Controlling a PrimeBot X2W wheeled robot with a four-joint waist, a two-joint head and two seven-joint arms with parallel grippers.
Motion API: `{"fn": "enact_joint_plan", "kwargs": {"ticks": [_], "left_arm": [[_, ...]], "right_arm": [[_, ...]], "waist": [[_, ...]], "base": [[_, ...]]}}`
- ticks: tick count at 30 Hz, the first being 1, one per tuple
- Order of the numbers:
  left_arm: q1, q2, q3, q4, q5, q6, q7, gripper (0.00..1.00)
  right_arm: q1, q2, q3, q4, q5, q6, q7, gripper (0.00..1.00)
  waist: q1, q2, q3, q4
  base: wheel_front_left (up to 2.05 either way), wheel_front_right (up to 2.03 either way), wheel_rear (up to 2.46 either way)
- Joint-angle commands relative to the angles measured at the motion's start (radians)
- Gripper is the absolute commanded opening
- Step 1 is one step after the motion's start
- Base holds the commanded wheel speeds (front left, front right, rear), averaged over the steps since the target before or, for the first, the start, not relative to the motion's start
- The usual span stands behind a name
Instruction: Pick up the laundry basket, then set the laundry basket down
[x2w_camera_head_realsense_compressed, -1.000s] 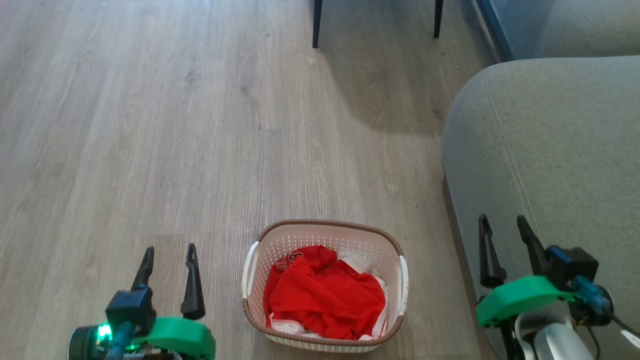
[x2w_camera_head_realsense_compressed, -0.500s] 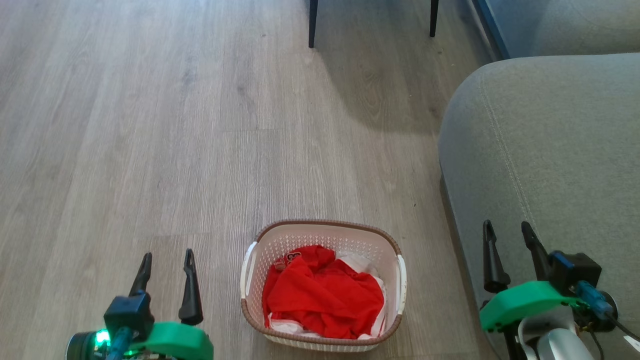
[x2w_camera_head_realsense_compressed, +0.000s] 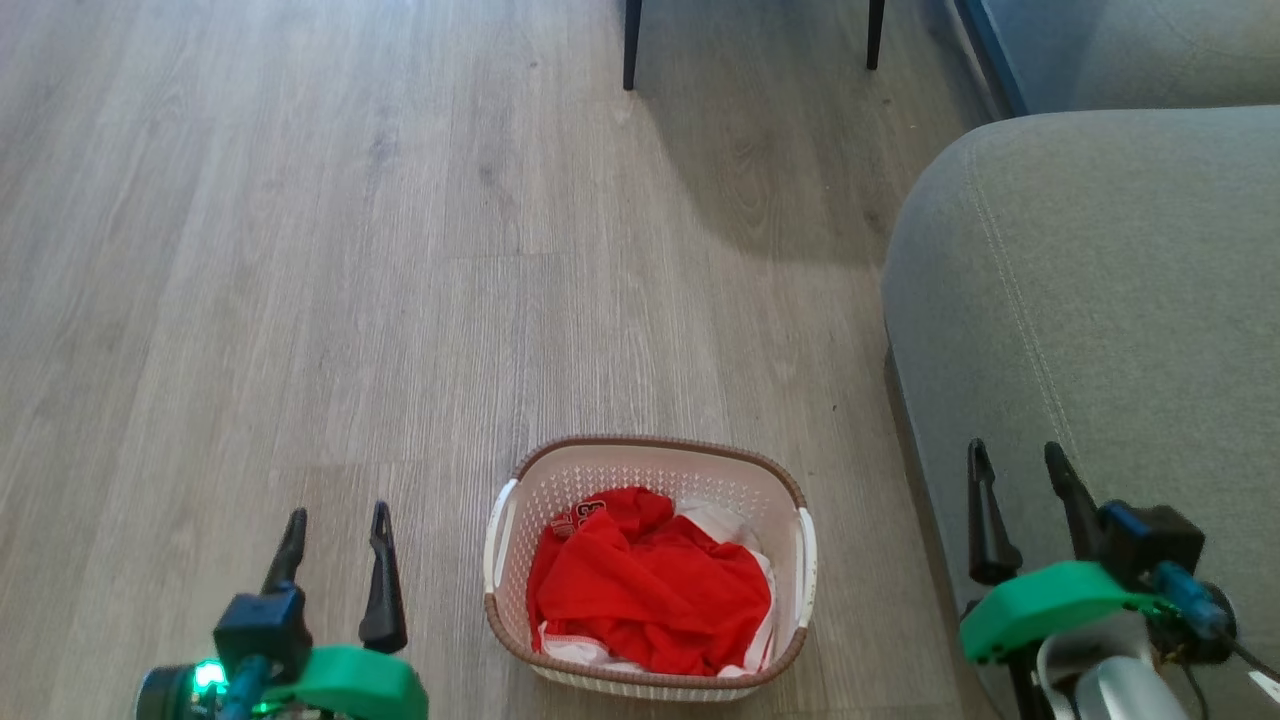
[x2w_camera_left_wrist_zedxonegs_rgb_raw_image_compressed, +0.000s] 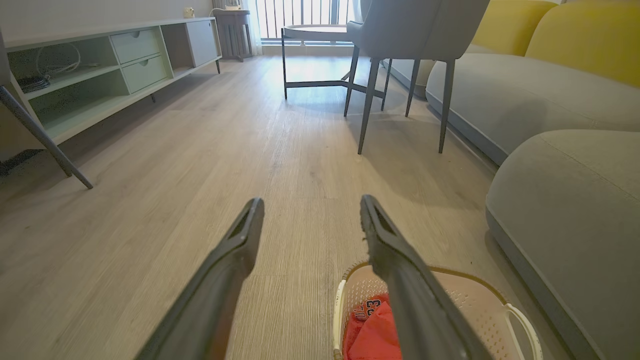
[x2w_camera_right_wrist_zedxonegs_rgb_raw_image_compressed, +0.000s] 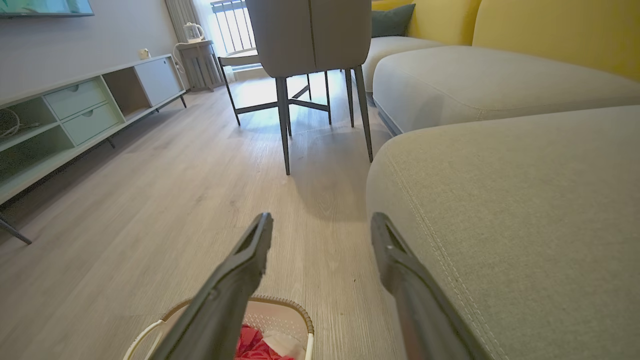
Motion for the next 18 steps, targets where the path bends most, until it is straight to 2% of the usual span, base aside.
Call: {"fn": "enact_joint_plan", "kwargs": {"ticks": [1,5,18], "left_arm": [[0.000,0.000,0.001,0.000,0.000,0.000,0.000,0.00],[0.018,0.000,-0.009,0.063,-0.001,0.000,0.005,0.00],[-0.008,-0.001,0.016,0.070,-0.156,-0.023,0.040,0.00]], "right_arm": [[0.000,0.000,0.000,0.000,0.000,0.000,0.000,0.00],[0.018,0.005,0.007,0.064,0.002,0.000,0.002,0.00],[0.007,-0.001,-0.004,0.059,0.148,0.000,0.034,0.00]], "waist": [[0.0001,-0.0001,0.000,0.000],[0.0001,-0.0001,0.000,0.000],[0.0001,-0.0001,0.001,-0.003]], "base": [[0.00,0.00,0.00],[0.00,0.00,0.00],[0.00,0.00,0.00]]}}
